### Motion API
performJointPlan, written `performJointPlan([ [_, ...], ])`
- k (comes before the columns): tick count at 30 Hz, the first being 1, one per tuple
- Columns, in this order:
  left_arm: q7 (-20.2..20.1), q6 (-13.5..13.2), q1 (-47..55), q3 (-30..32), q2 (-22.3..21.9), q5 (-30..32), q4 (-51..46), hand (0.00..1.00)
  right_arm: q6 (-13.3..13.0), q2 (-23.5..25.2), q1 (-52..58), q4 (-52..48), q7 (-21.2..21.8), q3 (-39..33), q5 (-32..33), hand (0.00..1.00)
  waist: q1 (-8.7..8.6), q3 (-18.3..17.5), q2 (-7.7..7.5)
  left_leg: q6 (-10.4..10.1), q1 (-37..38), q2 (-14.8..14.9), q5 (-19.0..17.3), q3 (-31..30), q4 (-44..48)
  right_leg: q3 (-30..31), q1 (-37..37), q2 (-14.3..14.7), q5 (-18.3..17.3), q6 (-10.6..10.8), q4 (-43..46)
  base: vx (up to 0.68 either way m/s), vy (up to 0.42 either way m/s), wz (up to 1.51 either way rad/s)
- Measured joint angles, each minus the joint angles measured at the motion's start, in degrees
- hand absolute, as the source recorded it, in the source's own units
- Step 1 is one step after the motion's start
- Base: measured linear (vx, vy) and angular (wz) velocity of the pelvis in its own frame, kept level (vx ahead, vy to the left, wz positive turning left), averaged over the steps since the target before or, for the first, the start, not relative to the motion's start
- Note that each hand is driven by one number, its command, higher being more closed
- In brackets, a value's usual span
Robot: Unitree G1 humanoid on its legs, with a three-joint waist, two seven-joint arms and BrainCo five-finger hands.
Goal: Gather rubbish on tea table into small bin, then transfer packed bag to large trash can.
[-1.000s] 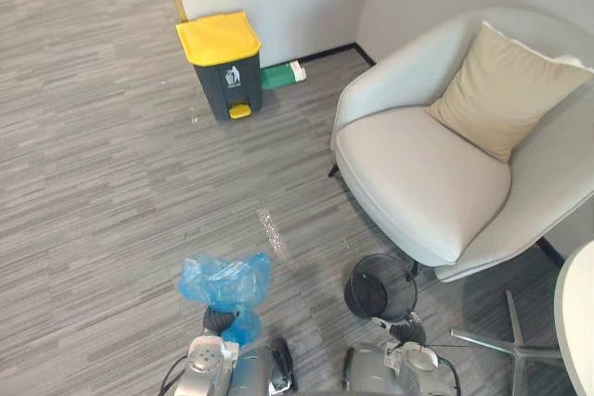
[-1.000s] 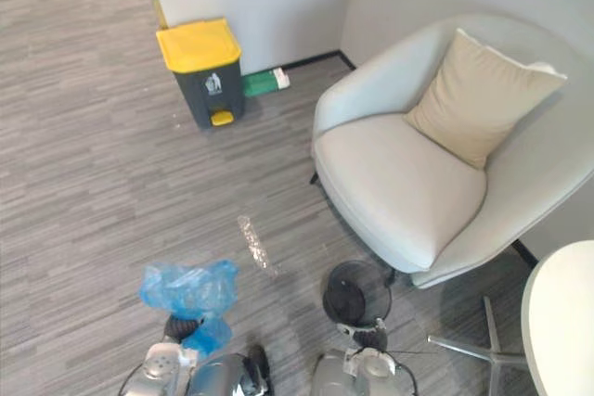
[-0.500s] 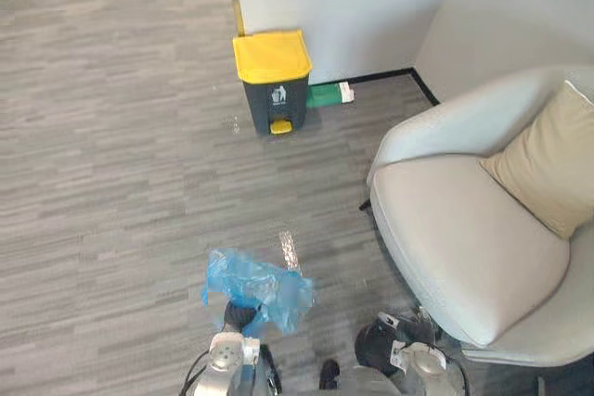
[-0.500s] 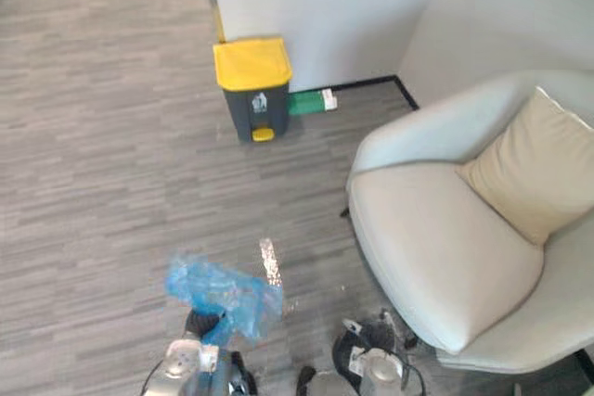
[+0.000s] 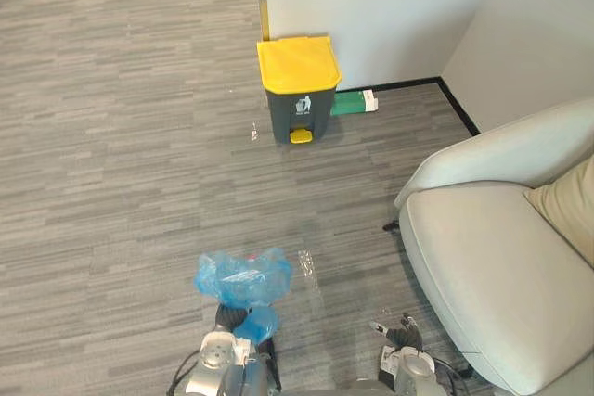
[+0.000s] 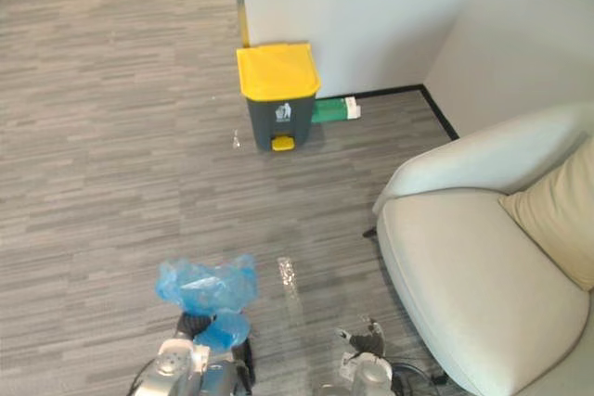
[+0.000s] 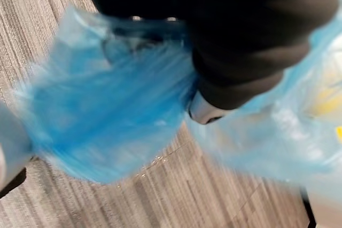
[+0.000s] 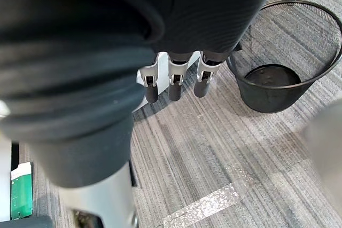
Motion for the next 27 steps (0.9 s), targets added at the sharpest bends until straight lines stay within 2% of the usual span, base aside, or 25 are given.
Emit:
performJointPlan([
  [1, 0.2, 0.1, 0.0, 0.5, 0.4, 0.0, 0.0, 1.00, -0.1, -0.1, -0.2, -0.4, 0.1, 0.0, -1.0, 0.00, 0.00, 0.2, -0.20, 0.4, 0.9, 0.1, -0.6, -0.1, 0.1, -1.0, -2.7, 0.1, -3.5, -0.4, 1.8, 0.19, 0.077, -0.05],
  [2, 0.3, 0.1, 0.0, 0.6, 0.7, 0.0, 0.0, 1.00, 0.0, -0.2, -0.4, -0.3, 0.1, 0.2, -1.6, 0.00, -0.07, 0.3, -0.19, 0.4, 1.3, 0.1, -0.9, -0.1, 0.1, -1.9, -3.8, 0.3, -5.0, -0.4, 1.6, 0.19, 0.028, 0.05],
  [3, 0.3, 0.1, -0.4, 0.6, 1.3, 0.0, 0.0, 1.00, -0.1, -0.8, -0.5, -0.2, 0.1, 0.8, -1.7, 0.00, -0.56, 0.4, 0.09, 0.4, 2.3, 0.5, -1.9, -0.8, 0.2, -4.4, -6.4, 1.5, -7.5, -0.9, -2.0, 0.22, -0.010, 0.27],
  [4, 0.3, 0.0, -0.8, 0.8, 1.3, 0.0, 0.0, 1.00, -0.1, -1.6, -0.6, 0.1, 0.2, 1.8, -1.7, 0.00, -1.37, 0.7, 0.48, 0.3, 3.3, 1.1, -2.7, -1.7, 0.2, -6.3, -7.6, 3.4, -7.4, -1.1, -8.6, 0.25, -0.029, 0.34],
  [5, 0.2, 0.0, -0.9, 0.9, 1.3, 0.0, 0.0, 1.00, -0.1, -1.8, -0.6, 0.1, 0.2, 2.0, -1.6, 0.00, -1.65, 0.7, 0.51, 0.1, 3.7, 1.2, -3.0, -2.0, 0.2, -6.7, -8.0, 4.2, -7.0, -1.3, -11.9, 0.35, -0.083, 0.42],
  [6, 0.1, -0.2, -0.9, 1.6, 1.4, 0.0, 0.1, 1.00, -0.1, -1.8, -0.6, 0.3, 0.2, 2.0, -1.7, 0.00, -2.16, 0.5, -0.13, -0.3, 4.9, 0.9, -3.7, -2.5, 0.2, -6.4, -8.1, 6.6, -3.2, -1.9, -22.7, 0.25, -0.068, 0.30],
  [7, 0.1, -0.2, -0.9, 1.6, 1.5, 0.0, 0.1, 1.00, -0.1, -1.8, -0.6, 0.6, 0.2, 2.0, -1.7, 0.00, -2.23, 0.5, -0.51, -0.6, 5.4, 0.6, -4.1, -2.7, 0.2, -5.9, -7.8, 7.1, -1.4, -2.3, -26.1, 0.49, -0.169, 0.60],
  [8, 0.0, -0.2, -1.6, 1.7, 1.4, 0.0, 1.2, 1.00, -0.1, -2.6, -0.7, 2.3, 0.2, 1.7, -1.7, 0.00, -2.87, 0.3, -1.26, -2.2, 7.0, 0.1, -6.4, -5.0, 1.6, -3.1, -6.6, 8.3, 5.3, -5.6, -30.4, 0.41, -0.125, 0.43],
  [9, 0.0, -0.3, -1.7, 1.6, 0.7, 0.0, 1.3, 1.00, -0.1, -3.2, -0.7, 2.1, 0.2, 1.5, -1.7, 0.00, -2.66, -0.1, 0.15, -3.0, 7.3, 1.1, -6.8, -5.4, 2.1, -3.7, -6.3, 8.9, 4.1, -5.7, -29.9, 0.51, -0.145, 0.42],
  [10, 0.0, -0.4, -1.9, 1.5, 0.5, 0.0, 1.3, 1.00, -0.1, -3.5, -0.8, 1.9, 0.2, 1.5, -1.7, 0.00, -2.54, 0.0, 0.66, -3.2, 7.2, 1.4, -7.3, -5.6, 2.5, -4.2, -6.4, 9.0, 3.1, -6.0, -29.3, 0.28, -0.050, 0.35],
  [11, -0.1, -0.4, -2.2, 1.4, -0.2, 0.0, 1.2, 1.00, -0.1, -3.9, -1.2, 1.9, 0.3, 1.3, -1.7, 0.00, -2.65, 0.6, 1.79, -4.1, 6.7, 2.2, -8.3, -6.3, 5.5, -5.7, -5.7, 9.0, 0.2, -6.2, -27.7, 0.42, -0.146, 0.54],
  [13, -0.2, -0.3, -2.7, 1.5, -0.8, 0.0, 0.5, 1.00, 0.0, -3.2, -0.5, 1.7, 0.6, 0.8, -1.7, 0.00, -2.76, 0.8, 1.79, -5.4, 2.2, 5.4, -9.7, -6.0, 19.3, -7.6, -1.1, 9.8, -1.1, -6.5, -29.7, 0.46, -0.190, 0.44],
  [14, -0.3, -0.4, -1.6, 1.7, -1.3, 0.0, -1.7, 1.00, 0.1, -2.2, 0.5, 0.8, 0.6, 0.9, -1.7, 0.00, -2.08, 0.9, 1.79, -5.8, -2.4, 9.5, -10.1, -4.3, 34.3, -8.1, 4.4, 11.4, -1.1, -7.0, -33.2, 0.45, -0.123, 0.04],
  [16, -0.9, -0.5, -0.5, 2.0, -3.0, -0.1, -4.3, 1.00, 0.0, -1.5, 1.4, -1.8, 0.7, 1.1, -1.6, 0.00, -0.83, 0.7, 1.41, -3.9, -6.0, 13.6, -11.4, 0.0, 44.7, -8.0, 10.1, 12.3, -1.6, -7.8, -36.1, 0.44, -0.062, -0.19],
  [17, -1.3, -0.5, -0.6, 1.9, -3.3, -0.1, -4.6, 1.00, 0.0, -1.6, 1.4, -2.4, 0.7, 1.0, -1.6, 0.00, -0.69, 0.6, 1.29, -3.4, -7.0, 13.7, -11.7, 0.6, 44.6, -7.9, 10.9, 12.1, -1.6, -7.8, -36.7, 0.39, 0.014, -0.30],
  [20, -1.4, -0.6, -2.6, 1.7, -4.7, -0.1, -4.5, 1.00, -0.1, -1.7, 0.4, -2.9, 0.5, -1.0, -1.6, 0.00, 0.47, 0.5, 1.40, -2.2, -10.9, 12.8, -10.6, 1.6, 31.2, -7.4, 12.8, 10.6, -2.2, -6.6, -38.8, 0.25, 0.079, -0.21],
  [21, -1.4, -0.8, -3.1, 1.6, -4.8, -0.1, -4.2, 1.00, 0.0, -1.7, 0.7, -2.8, 0.4, -1.6, -1.6, 0.00, 0.70, 0.7, 1.82, -1.5, -11.2, 11.7, -7.2, 1.4, 23.1, -7.3, 13.6, 10.0, -3.2, -4.9, -38.8, 0.36, 0.242, 0.02],
  [22, -1.4, -0.9, -3.3, 1.5, -5.1, 0.0, -3.1, 1.00, 0.1, -1.8, 1.2, -2.7, 0.4, -2.4, -1.6, 0.00, 0.69, 0.4, 3.07, -1.2, -10.7, 10.5, 0.4, -0.4, 14.6, -7.5, 14.7, 10.0, -4.4, -2.9, -38.7, 0.33, 0.253, 0.05],
  [23, -1.4, -0.9, -3.3, 1.5, -4.9, 0.0, -2.6, 1.00, 0.2, -2.0, 1.3, -2.1, 0.3, -2.8, -1.6, 0.00, 0.83, 0.4, 2.51, -3.2, -10.3, 9.9, 0.7, -1.4, 14.3, -7.1, 14.9, 9.7, -5.1, -2.0, -38.5, 0.38, 0.286, 0.28],
  [24, -1.3, -0.9, -3.6, 1.5, -4.1, 0.0, -1.2, 1.00, 0.6, -1.0, 1.7, -0.3, 0.2, -2.5, -1.7, 0.00, 0.83, -0.3, 0.63, -2.6, -8.7, 6.4, 1.3, -1.3, 11.1, -6.1, 15.1, 7.2, -4.6, -0.9, -39.9, 0.29, 0.232, 0.21],
  [26, -1.3, -0.9, -3.6, 1.5, -3.4, 0.0, -1.1, 1.00, 0.8, -0.1, 1.7, -0.1, 0.2, -2.5, -1.7, 0.00, 1.03, -0.4, -0.37, -2.4, -8.3, 4.4, 1.2, -1.3, 10.2, -5.7, 15.6, 5.6, -4.3, -0.4, -40.5, 0.25, 0.199, 0.19],
  [27, -1.3, -0.7, -3.2, 1.4, -2.5, 0.0, -0.9, 1.00, 0.9, 0.4, 1.0, -0.1, 0.3, -2.5, -1.7, 0.00, 1.04, -0.4, -0.44, -1.3, -7.7, 3.3, 0.5, -0.7, 10.1, -5.0, 15.7, 4.3, -4.0, 0.0, -39.5, 0.26, 0.181, -0.09],
])
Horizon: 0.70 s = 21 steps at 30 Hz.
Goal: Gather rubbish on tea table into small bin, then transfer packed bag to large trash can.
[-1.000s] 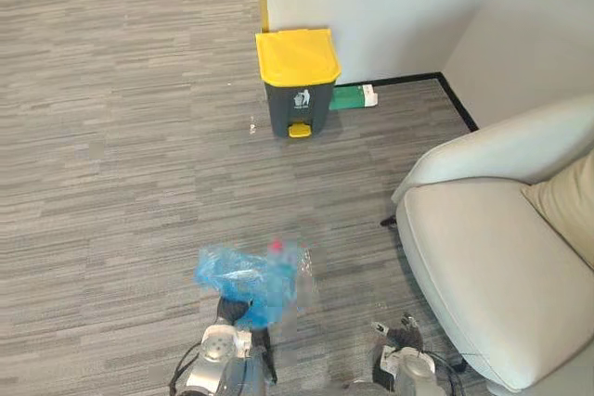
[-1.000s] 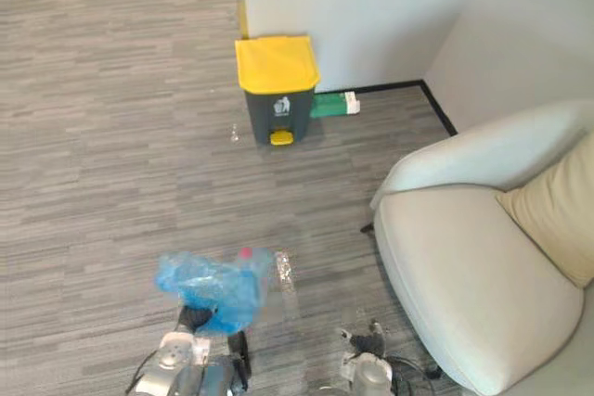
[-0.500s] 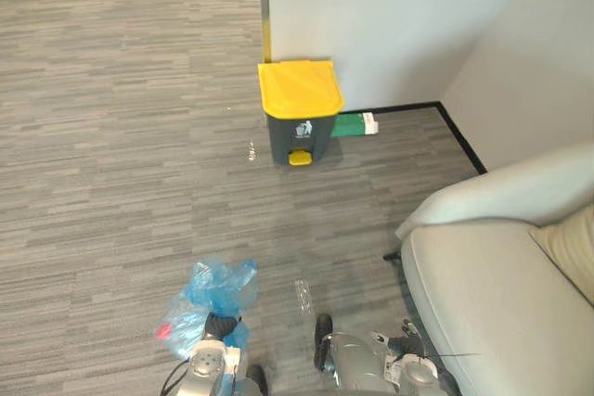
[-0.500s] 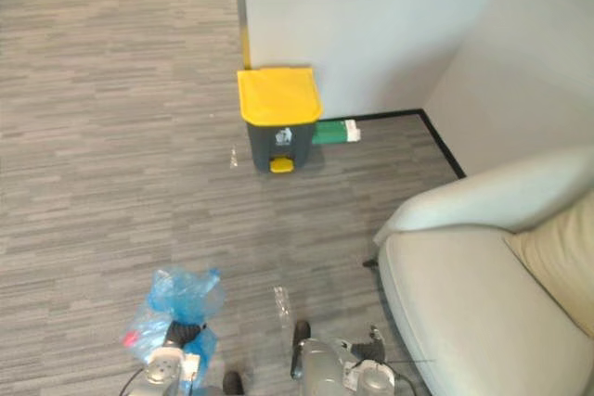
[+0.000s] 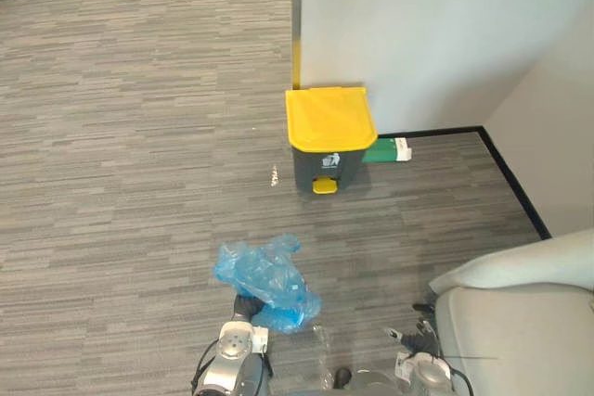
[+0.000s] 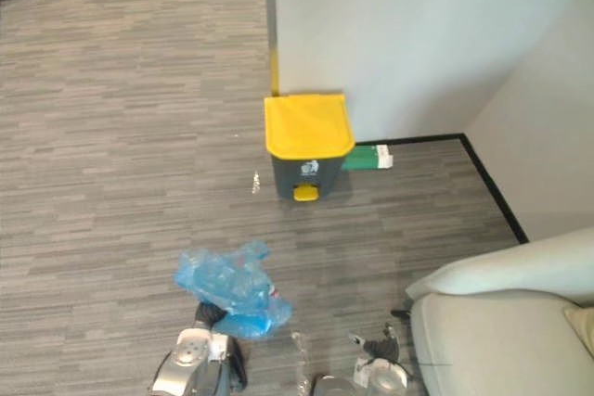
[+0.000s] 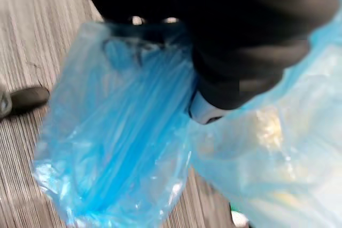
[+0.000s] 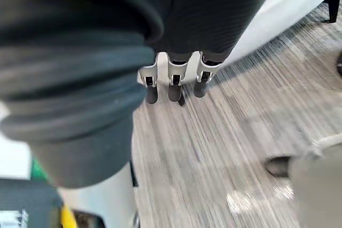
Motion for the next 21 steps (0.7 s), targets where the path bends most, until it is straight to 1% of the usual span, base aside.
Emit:
performJointPlan([
  [1, 0.0, 0.4, 0.6, 0.0, 0.5, 0.0, 0.1, 1.00, -0.1, 0.2, -0.6, 0.0, 0.2, 0.2, 0.0, 0.00, 0.11, 0.2, 0.24, 0.6, 2.3, -0.4, -1.1, 1.0, -0.7, 1.6, -1.0, -0.9, 0.2, 0.3, 4.3, 0.25, 0.168, -0.24],
  [2, 0.0, 0.4, 1.1, 0.1, 0.5, 0.0, 0.1, 1.00, -0.1, 0.2, -0.6, -0.1, 0.2, 0.2, 0.0, 0.00, 0.29, 0.3, 0.55, 0.6, 3.5, -0.6, -1.8, 1.0, -1.2, 2.3, -1.5, -1.0, 0.2, 0.4, 6.5, 0.16, 0.158, -0.48],
  [3, 0.1, 0.5, 2.4, 0.0, 0.6, 0.0, 0.4, 1.00, -0.2, 0.2, -0.5, -0.1, 0.2, 0.5, -0.1, 0.00, 0.23, 0.4, 0.95, 0.5, 6.4, -0.8, -2.8, 1.9, -3.0, 4.4, -5.3, -1.9, 0.9, 1.4, 16.5, 0.13, 0.159, -0.44],
  [4, 0.1, 0.5, 3.0, 0.0, 0.6, 0.0, 0.5, 1.00, -0.2, 0.1, -0.2, -0.1, 0.2, 1.1, -0.1, 0.00, 0.16, 0.5, 0.66, 0.7, 8.7, -1.5, -4.1, 2.4, -4.7, 5.2, -9.8, -3.4, 3.1, 2.2, 26.2, 0.12, 0.150, -0.38],
  [5, 0.2, 0.5, 3.2, 0.0, 0.6, 0.0, 0.5, 1.00, -0.3, 0.1, -0.1, -0.4, 0.2, 1.4, -0.1, 0.00, 0.08, 0.4, 0.49, 0.3, 9.5, -1.8, -4.8, 2.4, -5.3, 5.5, -11.7, -3.9, 4.3, 1.6, 30.0, 0.13, 0.111, -0.16],
  [6, 0.3, 0.6, 3.4, 0.1, 1.0, 0.0, 1.0, 1.00, -0.4, 0.0, -0.2, -0.4, 0.2, 1.7, -0.3, 0.00, -0.28, 0.6, 0.57, 0.6, 10.7, -2.1, -5.6, 2.3, -5.9, 6.1, -15.7, -4.3, 1.9, 0.9, 36.4, 0.13, 0.063, -0.04],
  [7, 0.4, 0.7, 3.3, 0.1, 1.1, 0.0, 1.0, 1.00, -0.4, 0.0, -0.2, -0.4, 0.2, 1.9, -0.5, 0.00, -0.49, 0.6, 0.29, 0.7, 11.1, -2.2, -5.9, 2.2, -6.0, 6.0, -16.6, -4.2, 0.5, 0.9, 37.3, 0.18, 0.040, 0.04],
  [8, 0.5, 0.6, 3.2, 0.1, 1.4, 0.0, 1.0, 1.00, -0.4, -0.1, -0.3, -0.3, 0.2, 2.2, -1.5, 0.00, -0.72, 0.5, 0.04, 0.7, 11.8, -2.1, -6.7, 1.7, -6.0, 5.1, -19.1, -3.3, -2.9, 0.4, 37.0, 0.21, -0.010, 0.20],
  [9, 0.5, 0.6, 2.5, 0.1, 1.4, 0.0, 1.4, 1.00, -0.4, -0.5, -0.4, -0.1, 0.2, 2.2, -2.1, 0.00, -1.27, 0.6, 0.17, 0.8, 12.7, -1.7, -7.2, 0.7, -6.0, 2.7, -20.5, -1.8, -4.1, -0.7, 32.6, 0.23, -0.033, 0.24],
  [10, 0.5, 0.6, 2.3, 0.1, 1.4, 0.0, 1.5, 1.00, -0.4, -0.6, -0.4, 0.0, 0.2, 2.3, -2.1, 0.00, -1.29, 0.6, 0.18, 0.7, 13.0, -1.5, -7.4, 0.7, -6.1, 2.1, -21.0, -1.1, -4.1, -1.1, 30.5, 0.35, -0.096, 0.32],
  [11, 0.5, 0.4, 1.5, 0.4, 1.7, 0.0, 2.5, 1.00, -0.4, -1.1, -1.1, 1.7, 0.2, 2.4, -2.2, 0.00, -1.34, 0.6, 0.11, -0.3, 14.5, -0.9, -8.3, 0.5, -6.2, -0.1, -21.7, 1.7, -1.2, -2.8, 19.8, 0.25, -0.077, 0.19],
  [12, 0.5, 0.4, 1.4, 0.5, 2.0, 0.0, 2.7, 1.00, -0.3, -1.1, -1.2, 2.3, 0.2, 2.4, -2.2, 0.00, -1.38, 0.4, -0.39, -1.1, 15.0, -1.3, -8.6, 0.4, -6.1, -0.1, -21.4, 2.4, 1.0, -3.3, 15.6, 0.42, -0.115, 0.25],
  [13, 0.6, 0.5, 0.3, 0.9, 2.1, 0.0, 4.5, 1.00, -0.4, -2.1, -1.9, 3.9, 0.3, 2.3, -2.2, 0.00, -1.84, 0.8, -0.33, -2.3, 16.5, -1.4, -9.0, -1.4, -6.2, -0.1, -19.5, 3.7, 6.1, -5.8, 11.5, 0.40, -0.073, 0.06],
  [14, 0.7, 0.3, 0.3, 1.0, 1.8, 0.0, 4.6, 1.00, -0.4, -2.8, -2.4, 4.1, 0.2, 2.3, -2.2, 0.00, -1.56, 0.4, 1.53, -2.7, 16.9, -0.2, -8.6, -3.9, -7.4, -0.5, -19.0, 4.9, 5.3, -6.1, 10.4, 0.47, -0.095, 0.02],
  [15, 0.8, 0.3, 0.3, 1.0, 1.7, 0.0, 4.6, 1.00, -0.4, -3.1, -2.5, 4.0, 0.2, 2.2, -2.2, 0.00, -1.51, 0.4, 1.86, -2.7, 17.1, -0.2, -8.5, -4.1, -7.6, -0.5, -19.0, 5.0, 4.7, -6.0, 10.7, 0.40, -0.085, 0.10],
  [16, 1.1, 0.4, 0.0, 1.0, 1.5, 0.0, 4.6, 1.00, -0.4, -3.1, -2.6, 3.9, 0.3, 1.2, -2.0, 0.00, -2.01, 0.7, 2.35, -3.0, 17.1, 0.0, -8.3, -4.7, -7.1, -1.7, -18.7, 4.8, 2.9, -5.9, 11.7, 0.29, -0.087, 0.23],
  [17, 1.1, 0.4, -0.1, 1.0, 1.5, 0.0, 4.5, 1.00, -0.3, -3.0, -2.6, 3.9, 0.2, 0.9, -2.0, 0.00, -2.21, 0.8, 2.33, -3.1, 17.1, 0.1, -8.3, -4.8, -6.5, -2.1, -18.3, 4.6, 2.4, -5.9, 11.9, 0.37, -0.114, 0.51],
  [18, 1.0, 0.4, -0.1, 0.8, 1.4, 0.0, 4.0, 1.00, -0.3, -2.3, -2.3, 3.7, 0.2, -0.4, -2.0, 0.00, -2.71, 1.1, 2.14, -3.5, 16.8, 0.7, -8.6, -5.1, -1.6, -3.7, -14.9, 4.2, 1.5, -5.9, 10.9, 0.34, -0.109, 0.54],
  [19, 0.8, 0.3, 0.2, 1.0, 0.3, 0.0, 1.9, 1.00, -0.3, -1.9, -0.9, 2.6, 0.3, 0.0, -2.0, 0.00, -2.76, 1.2, 1.78, -4.2, 13.8, 2.3, -9.0, -5.2, 10.3, -5.0, -9.6, 4.5, 1.5, -5.9, 7.8, 0.33, -0.101, 0.51],
  [20, 0.8, 0.3, 0.5, 1.2, -0.1, 0.0, 1.2, 1.00, -0.3, -1.9, -0.3, 1.8, 0.4, 0.4, -2.0, 0.00, -2.55, 1.2, 1.80, -4.5, 12.5, 3.0, -8.8, -5.2, 15.0, -5.3, -8.2, 4.6, 1.4, -5.9, 6.8, 0.37, -0.034, 0.22],
  [21, 0.2, 0.1, 1.5, 1.4, -1.5, 0.0, -1.2, 1.00, -0.3, -1.9, 1.1, -0.1, 0.4, 2.1, -2.0, 0.00, -1.45, 1.2, 1.93, -5.5, 6.6, 6.7, -7.9, -4.1, 29.8, -5.2, -4.1, 5.1, 0.6, -6.0, 4.0, 0.36, 0.038, -0.14],
])
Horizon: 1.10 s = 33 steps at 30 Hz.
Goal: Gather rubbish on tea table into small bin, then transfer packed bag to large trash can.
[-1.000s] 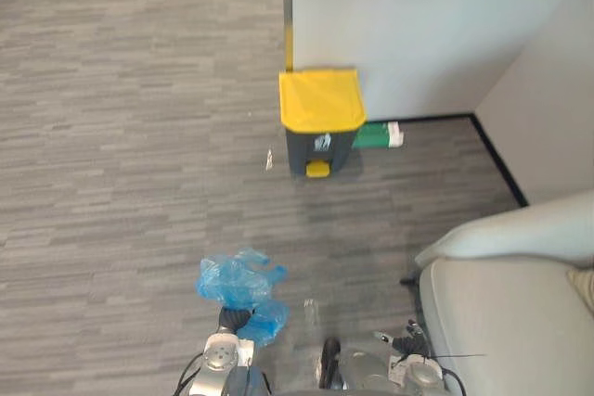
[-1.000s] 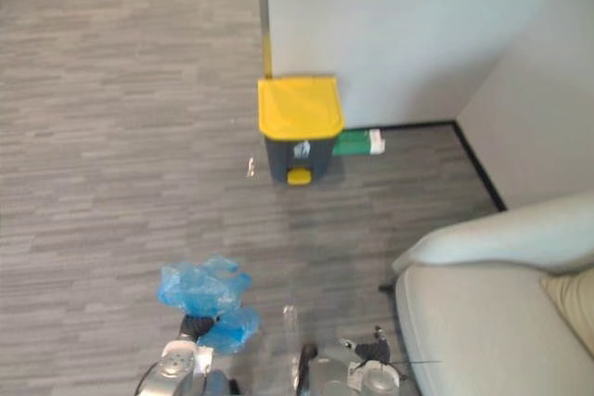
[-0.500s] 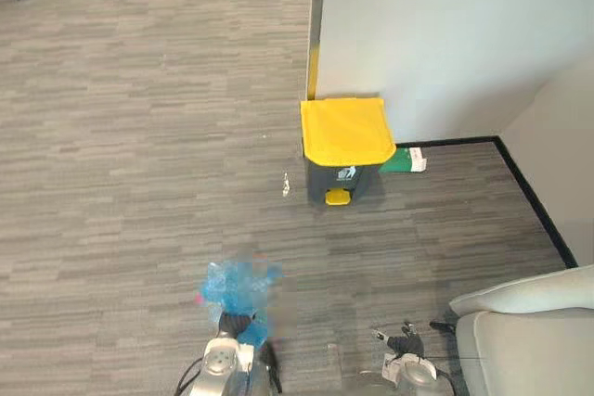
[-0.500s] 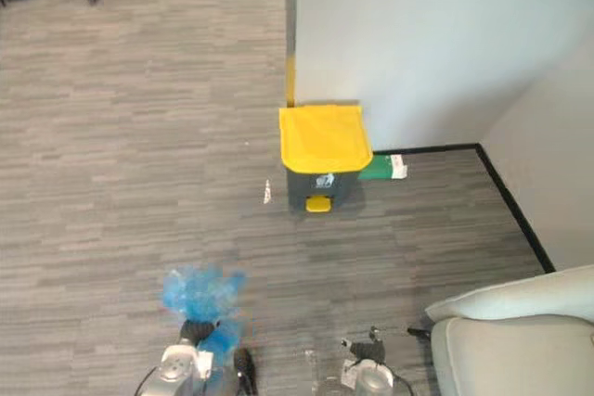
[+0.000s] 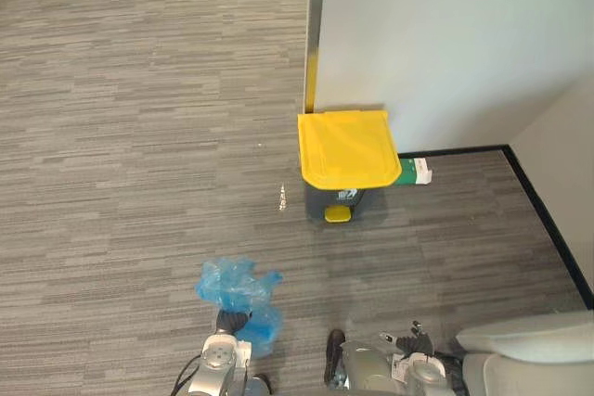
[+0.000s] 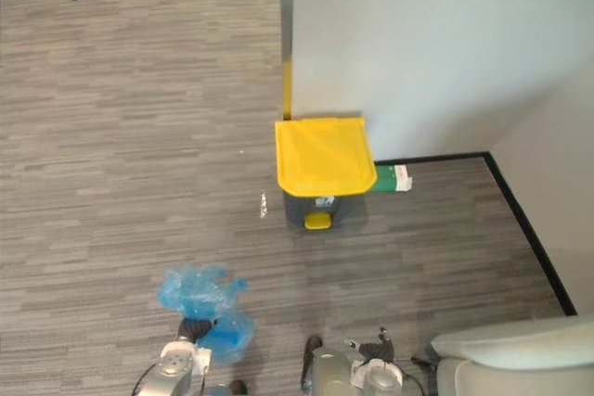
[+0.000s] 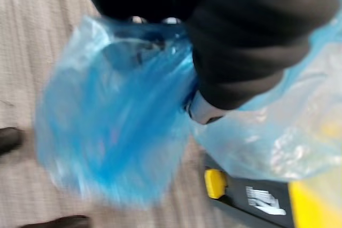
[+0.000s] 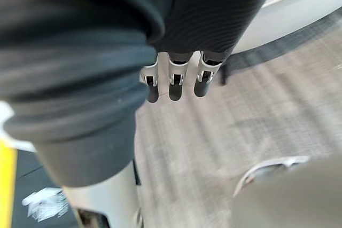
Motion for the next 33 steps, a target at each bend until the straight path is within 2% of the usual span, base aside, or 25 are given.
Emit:
performJointPlan([
  [1, -0.4, 0.0, 0.4, 0.0, -1.1, 0.0, -0.7, 1.00, 0.0, 0.1, 0.1, -0.5, 0.2, 0.3, 0.0, 0.00, 0.92, -0.2, 0.32, 2.2, -3.8, 2.8, -2.2, 2.1, 6.5, 0.6, 1.5, 0.4, -0.7, 0.1, -0.9, 0.29, 0.052, -0.20],
  [3, -0.4, 0.0, 0.4, 0.1, -1.7, 0.0, -1.1, 1.00, 0.0, 0.0, -0.5, -0.6, 0.2, 0.0, 0.0, 0.00, 1.55, -0.2, 0.27, 3.5, -7.4, 4.0, -4.4, 4.2, 5.2, 1.9, 3.1, -0.1, -0.9, 0.5, -1.9, 0.26, 0.113, -0.41],
  [5, -0.3, 0.1, 0.6, 0.8, -1.7, 0.0, -1.2, 1.00, 0.0, 0.0, -1.0, -0.7, 0.1, -0.5, 0.0, 0.00, 2.06, -0.2, 0.15, 4.0, -7.8, 2.8, -3.5, 4.9, -7.3, 3.4, 3.3, -1.4, -1.2, 1.8, -1.9, 0.28, 0.189, -0.48],
  [6, -0.3, 0.1, 0.6, 1.1, -2.0, 0.0, -1.0, 1.00, 0.1, -0.2, -0.9, -0.8, 0.1, -1.1, 0.0, 0.00, 2.03, -0.8, 1.29, 5.3, -7.7, 1.6, 2.3, 4.5, -19.8, 4.1, 3.3, -1.6, -2.0, 3.8, -1.7, 0.28, 0.233, -0.21],
  [7, -0.3, 0.2, 0.4, 1.2, -2.0, 0.0, 0.4, 1.00, 0.7, 0.2, -0.9, -0.1, -0.1, -2.4, 0.1, 0.00, 2.17, -1.0, 0.79, 3.3, -6.4, -0.3, 6.5, 4.0, -23.7, 5.5, 3.6, -2.6, -2.5, 5.8, -1.7, 0.29, 0.221, -0.11],
  [8, -0.3, 0.2, 0.2, 1.2, -2.0, 0.0, 0.6, 1.00, 0.8, 0.4, -0.8, -0.2, -0.1, -2.5, 0.0, 0.00, 1.92, -1.1, 0.43, 3.4, -5.9, -1.0, 6.6, 4.0, -24.4, 5.4, 3.5, -3.0, -2.3, 6.0, -2.2, 0.26, 0.190, 0.05],
  [10, -0.2, 0.3, -0.3, 1.1, 0.2, 0.0, 1.3, 1.00, 1.1, 2.4, -0.1, -0.1, -0.1, -2.5, 0.0, 0.00, 2.04, -1.8, -1.82, 4.3, -5.6, -3.4, 5.9, 4.9, -25.7, 5.9, 4.6, -4.9, -0.9, 6.7, -5.9, 0.22, 0.140, 0.04],
  [13, -0.2, 0.3, -0.3, 1.0, 1.2, 0.0, 1.6, 1.00, 1.1, 2.2, -1.1, -0.1, -0.1, -2.5, -0.1, 0.00, 2.16, -1.5, -1.48, 4.5, -3.9, -4.4, 4.0, 5.6, -25.8, 7.6, 4.8, -5.8, -0.1, 7.8, -4.5, 0.16, 0.104, -0.26],
  [14, -0.2, 0.4, 0.9, 1.0, 1.4, 0.0, 2.6, 1.00, 1.1, 2.0, -1.1, 0.1, -0.1, -2.5, -0.2, 0.00, 2.82, -1.3, -0.34, 4.4, -0.9, -4.4, 1.7, 7.0, -26.0, 9.9, 3.3, -6.4, -0.6, 8.5, 2.4, 0.13, 0.124, -0.60],
  [16, -0.2, 0.5, 2.2, 0.3, 1.3, 0.0, 3.0, 1.00, 1.1, 1.0, -0.8, 0.0, -0.1, -2.4, -0.2, 0.00, 2.64, -1.3, -0.07, 4.6, 1.3, -4.4, 0.1, 8.4, -26.5, 11.7, -2.3, -7.5, -0.6, 9.0, 14.9, 0.10, 0.117, -0.51],
  [17, -0.1, 0.6, 2.3, -0.7, 1.9, -0.1, 3.4, 1.00, 1.0, 0.9, -0.9, -0.3, -0.1, -2.1, -0.2, 0.00, 1.93, -0.5, -0.91, 4.5, 5.4, -5.8, -1.7, 9.3, -27.7, 12.5, -10.3, -10.9, 3.0, 10.2, 32.6, 0.14, 0.106, -0.26],
  [19, -0.1, 0.7, 2.2, -0.7, 2.4, -0.1, 4.3, 1.00, 1.1, 0.5, -1.2, -0.1, 0.0, -1.9, -0.2, 0.00, 1.25, 0.0, -0.89, 4.4, 7.7, -5.8, -3.0, 9.3, -27.9, 11.0, -13.9, -11.8, 0.6, 7.8, 38.2, 0.17, 0.066, -0.16],
  [20, 0.0, 0.7, 1.7, -0.7, 3.1, -0.1, 4.9, 1.00, 0.9, 0.3, -1.7, -0.1, 0.0, -1.6, -0.2, 0.00, 1.05, 0.2, -1.15, 4.4, 9.4, -5.3, -3.8, 9.4, -28.2, 7.0, -17.1, -11.6, -2.8, 6.5, 36.2, 0.20, 0.015, -0.11],
  [22, -0.1, 0.7, 0.4, -0.8, 3.8, -0.1, 5.9, 1.00, 0.5, 0.0, -2.6, 0.3, -0.1, -0.6, -0.2, 0.00, 0.68, 0.4, -1.44, 4.2, 10.7, -4.6, -4.1, 9.2, -29.2, 1.0, -19.9, -10.0, -2.0, 5.0, 25.4, 0.25, -0.031, 0.03],
  [23, -0.1, 0.7, -0.2, -0.7, 4.0, -0.1, 6.3, 1.00, 0.5, 0.0, -2.9, 0.3, -0.1, -0.6, -0.2, 0.00, 0.50, 0.6, -1.57, 3.8, 11.2, -4.1, -4.4, 9.2, -29.2, -1.1, -20.7, -8.6, 0.9, 3.9, 16.7, 0.35, -0.106, 0.17],
  [24, -0.1, 0.6, -0.6, -0.4, 4.3, -0.1, 6.3, 1.00, 0.5, 0.0, -3.5, 0.8, -0.2, -0.7, -0.2, 0.00, 0.44, 1.4, -2.11, 2.9, 12.4, -3.9, -5.7, 9.0, -28.6, -2.0, -21.3, -6.7, 6.6, 3.5, 4.6, 0.46, -0.169, 0.28],
  [25, 0.0, 0.6, -0.6, 0.1, 4.6, -0.1, 6.2, 1.00, 0.6, 0.0, -3.8, 1.9, -0.3, -1.2, -0.1, 0.00, 0.35, 2.6, -3.46, 1.8, 13.7, -4.1, -8.4, 8.5, -25.7, -1.9, -21.3, -5.9, 11.5, 5.0, -6.5, 0.41, -0.168, 0.27],
  [26, 0.0, 0.6, -0.7, 0.1, 4.7, -0.1, 6.2, 1.00, 0.6, 0.0, -3.7, 1.9, -0.3, -1.6, -0.1, 0.00, 0.39, 3.4, -4.69, 0.4, 14.2, -4.6, -10.7, 8.0, -22.8, -1.1, -20.9, -5.9, 11.9, 5.2, -9.1, 0.37, -0.169, 0.18],
  [27, 0.0, 0.7, -1.7, 0.1, 3.9, -0.1, 7.1, 1.00, 0.6, -0.7, -4.3, 2.0, -0.4, -2.1, -0.2, 0.00, 0.66, 4.7, -3.37, -0.7, 14.6, -3.6, -13.5, 5.9, -19.1, 0.1, -21.2, -5.3, 16.2, 3.1, -5.6, 0.34, -0.141, -0.12],
  [28, -0.1, 0.6, -2.4, -0.1, 2.3, 0.0, 7.1, 1.00, 0.6, -2.4, -5.5, 2.0, -0.4, -2.4, -0.2, 0.00, 1.07, 5.8, -0.62, 0.9, 14.1, -1.9, -14.9, 3.0, -17.0, 0.2, -22.3, -3.8, 13.5, 3.1, -1.0, 0.32, -0.124, -0.21],
  [29, -0.1, 0.5, -2.6, -0.2, 1.8, 0.0, 7.2, 1.00, 0.5, -2.8, -5.6, 1.8, -0.3, -2.8, -0.2, 0.00, 0.96, 6.2, 0.02, 1.2, 14.1, -1.4, -15.0, 2.2, -16.4, 0.7, -22.8, -3.4, 12.3, 3.5, 0.9, 0.30, -0.131, -0.02],
  [30, -0.1, 0.2, -3.9, -0.5, 1.4, 0.0, 7.3, 1.00, 0.4, -3.4, -4.8, 1.6, -0.4, -5.0, -0.2, 0.00, 0.40, 6.6, 0.49, 2.3, 14.1, 0.0, -15.9, -1.2, -14.7, 3.3, -24.9, -2.6, 8.4, 4.6, 9.1, 0.23, -0.165, 0.58],
  [31, 0.0, 0.1, -5.2, -0.7, 1.5, 0.0, 7.2, 1.00, 0.9, -3.2, -2.4, 1.6, -0.3, -6.2, -0.2, 0.00, 0.05, 6.3, 0.12, 2.4, 14.3, 0.3, -18.7, -4.6, -14.1, 4.6, -27.5, -2.8, 3.7, 5.1, 17.6, 0.21, -0.170, 0.76],
  [32, 0.0, 0.1, -5.9, -0.8, 1.6, 0.0, 7.2, 1.00, 1.2, -3.0, -2.0, 1.7, -0.3, -6.5, -0.2, 0.00, -0.13, 6.4, 0.17, 2.0, 14.4, 0.4, -19.7, -5.4, -13.9, 4.8, -28.5, -3.0, 2.7, 5.0, 20.0, 0.23, -0.183, 0.83],
  [33, 0.1, 0.1, -8.0, -0.8, 1.8, 0.0, 7.3, 1.00, 2.5, -2.4, -0.9, 2.5, -0.3, -7.3, 0.3, 0.00, -0.03, 7.0, -0.86, -0.6, 14.3, 1.7, -22.1, -6.9, -12.5, 4.3, -30.5, -3.8, -1.1, 3.3, 26.5, 0.27, -0.215, 0.46],
])
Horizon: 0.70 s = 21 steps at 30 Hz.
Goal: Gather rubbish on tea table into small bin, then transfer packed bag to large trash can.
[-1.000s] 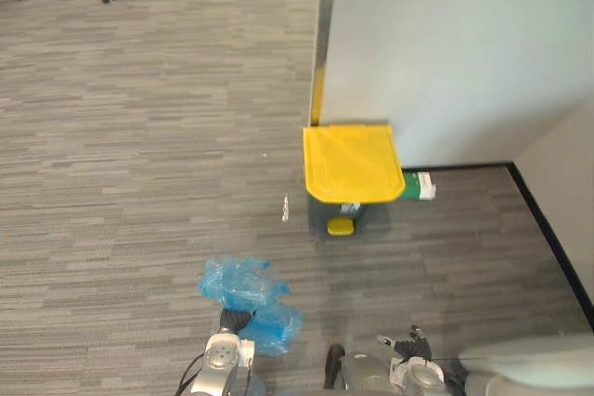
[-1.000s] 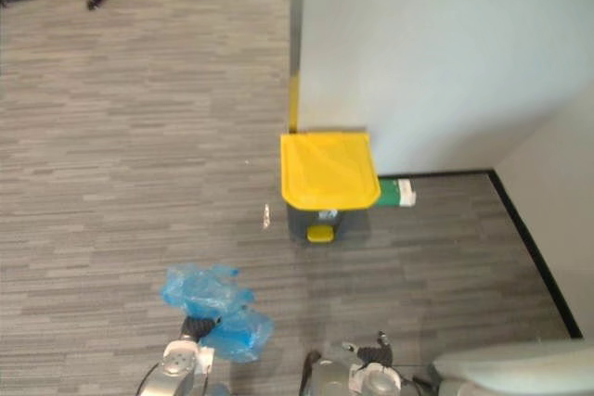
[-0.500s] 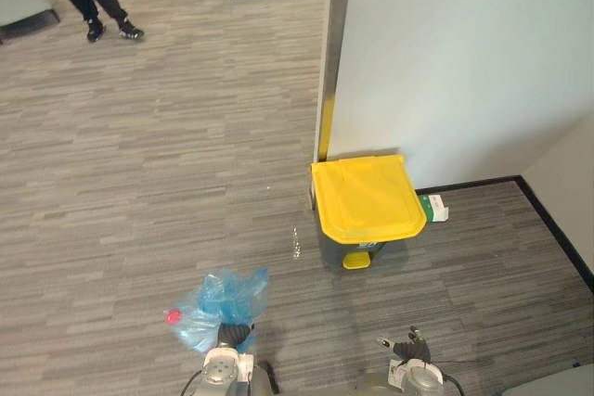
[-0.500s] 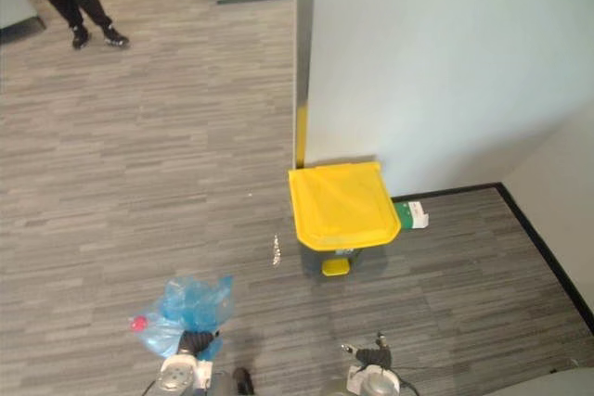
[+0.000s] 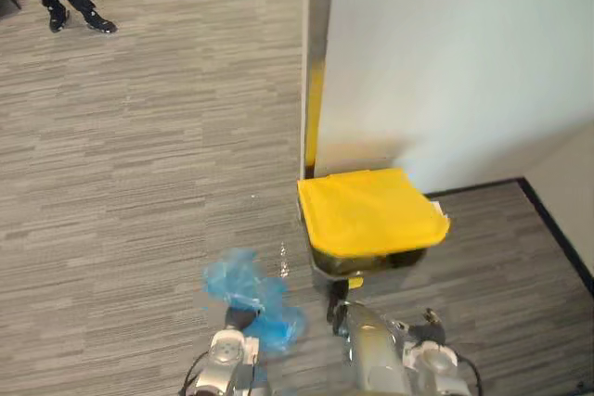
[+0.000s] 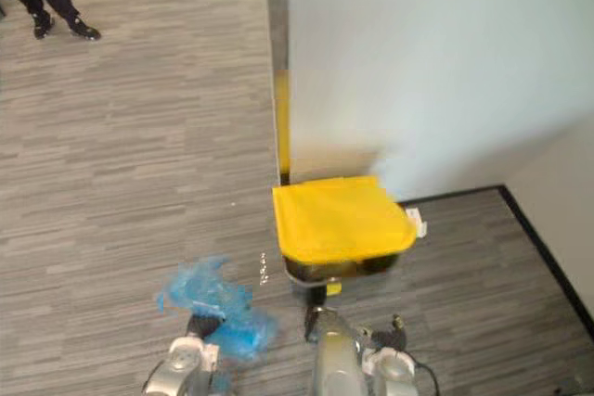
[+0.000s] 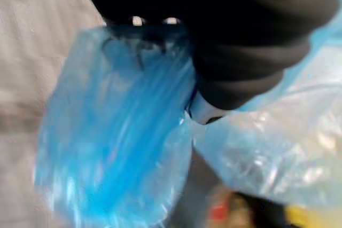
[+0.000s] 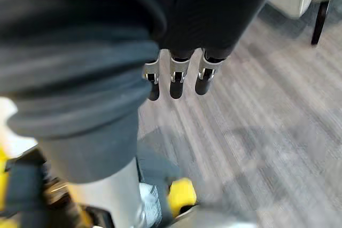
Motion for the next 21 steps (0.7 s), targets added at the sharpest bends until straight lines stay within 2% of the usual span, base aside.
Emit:
performJointPlan([
  [1, 0.1, 0.0, -0.3, -0.1, 0.0, 0.0, 0.0, 1.00, 0.6, 0.4, 1.0, -0.1, 0.1, 0.2, 0.2, 0.00, 0.23, 0.3, 0.67, 0.3, -1.8, 1.7, -0.8, -0.5, 2.1, -1.4, -1.4, 0.2, -1.9, -0.3, 2.3, 0.23, -0.185, 0.39],
  [2, 0.1, 0.0, -0.3, -0.4, 0.0, 0.0, 0.0, 1.00, 0.6, 0.7, 1.0, -0.2, 0.2, 0.1, 0.3, 0.00, -0.12, 0.3, 0.87, 0.6, -2.5, 2.2, -0.9, -0.8, 2.6, -2.0, -1.6, 0.2, -2.4, -0.3, 2.6, 0.23, -0.220, 0.46],
  [3, -0.1, 0.0, -0.8, -1.3, 0.0, 0.0, -0.1, 1.00, 0.8, 0.6, 1.0, -0.5, 0.3, 0.0, 0.7, 0.00, -1.33, 0.6, 1.77, 1.8, -5.3, 4.0, 0.3, -1.1, 4.7, -4.6, -1.8, 0.2, -3.8, -0.5, 2.6, 0.16, -0.139, 0.44],
  [6, -0.2, 0.0, -0.8, -2.6, -0.3, 0.0, -0.7, 1.00, 0.7, 1.3, 0.5, -0.9, 0.3, -1.1, 0.8, 0.00, -1.43, 0.5, 1.99, 1.6, -5.6, 5.4, 3.8, -0.1, 2.6, -6.5, -1.4, 0.4, -4.0, -1.5, 1.7, 0.19, -0.158, 0.27],
  [9, -0.3, 0.0, -1.1, -2.7, 0.0, 0.0, -2.3, 1.00, 0.6, 1.0, -0.9, -0.9, 0.5, -1.1, 2.0, 0.00, -1.43, 0.4, 1.98, 0.8, -5.5, 5.2, 8.2, 1.3, -4.0, -7.4, -1.4, 0.4, -3.0, -3.1, -1.6, 0.13, -0.126, 0.25],
  [11, -0.3, 0.0, -0.9, -2.1, 1.0, 0.0, -2.5, 1.00, 0.5, -0.6, -2.1, -0.6, 0.6, 1.7, 4.4, 0.00, -1.38, 0.3, 1.99, -0.6, -4.9, 4.4, 11.6, 2.4, -9.4, -7.7, -1.6, 0.1, -2.1, -3.0, -3.9, 0.04, -0.064, 0.20],
  [13, -0.3, 0.0, -0.7, -2.1, 2.0, 0.0, -2.9, 1.00, 0.1, -1.3, -3.3, -0.8, 0.9, 3.3, 5.3, 0.00, -1.29, 0.0, 1.92, -0.3, -6.2, 4.3, 12.0, 2.5, -9.6, -7.8, -2.4, 0.1, -1.4, -2.5, -5.0, -0.02, -0.021, 0.11],
  [17, -0.3, 0.0, 0.2, -1.6, 4.8, -0.1, -6.3, 1.00, -1.3, -2.4, -9.6, -8.0, 2.0, 11.3, 8.2, 0.00, -0.92, -0.4, 1.90, 0.0, -11.5, 3.5, 13.3, 2.2, -9.9, -8.6, -5.6, -0.8, 0.9, -2.9, -7.3, -0.07, -0.021, 0.15],
  [19, -0.2, -0.2, 0.4, -1.4, 5.0, -0.1, -8.3, 1.00, -2.2, -1.8, -14.3, -9.7, 2.3, 14.0, 10.0, 0.00, 0.04, -0.4, 2.03, -0.1, -12.3, 3.4, 14.2, 2.1, -10.8, -9.2, -5.7, -0.7, 2.0, -2.6, -9.4, -0.08, -0.032, 0.13],
  [21, -0.2, -2.0, 0.5, -1.4, 4.3, -0.7, -11.2, 1.00, -3.8, -2.2, -23.3, -10.0, 2.1, 16.1, 11.8, 0.00, 1.50, -0.3, 2.11, -0.2, -13.6, 3.4, 14.3, 1.9, -11.1, -9.9, -6.0, -1.0, 3.0, -2.5, -10.6, -0.11, -0.040, 0.20],
])
